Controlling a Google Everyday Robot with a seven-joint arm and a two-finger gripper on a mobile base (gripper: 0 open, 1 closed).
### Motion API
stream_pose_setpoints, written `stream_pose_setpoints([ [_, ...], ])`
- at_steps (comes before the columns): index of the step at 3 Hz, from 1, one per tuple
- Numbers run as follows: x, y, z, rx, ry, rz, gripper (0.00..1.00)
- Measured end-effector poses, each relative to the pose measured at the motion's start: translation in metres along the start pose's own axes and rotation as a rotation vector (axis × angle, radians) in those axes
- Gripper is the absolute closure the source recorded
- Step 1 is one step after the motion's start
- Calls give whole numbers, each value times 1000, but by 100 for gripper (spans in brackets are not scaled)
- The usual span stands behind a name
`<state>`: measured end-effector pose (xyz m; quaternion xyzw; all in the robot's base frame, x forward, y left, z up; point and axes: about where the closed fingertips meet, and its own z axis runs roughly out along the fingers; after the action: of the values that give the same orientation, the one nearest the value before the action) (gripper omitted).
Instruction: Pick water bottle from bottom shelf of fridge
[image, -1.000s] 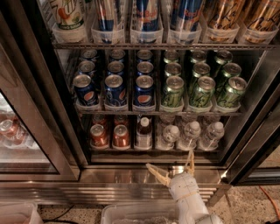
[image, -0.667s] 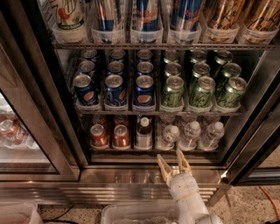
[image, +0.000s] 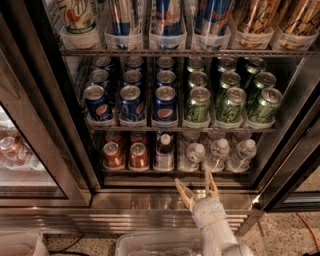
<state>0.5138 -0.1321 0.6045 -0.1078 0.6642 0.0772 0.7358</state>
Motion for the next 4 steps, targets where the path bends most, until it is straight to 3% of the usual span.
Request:
stream_pose_setpoints([
  [1, 3, -1, 3, 5, 7, -4, 31],
  [4, 0, -10, 47, 13, 5, 14, 27],
])
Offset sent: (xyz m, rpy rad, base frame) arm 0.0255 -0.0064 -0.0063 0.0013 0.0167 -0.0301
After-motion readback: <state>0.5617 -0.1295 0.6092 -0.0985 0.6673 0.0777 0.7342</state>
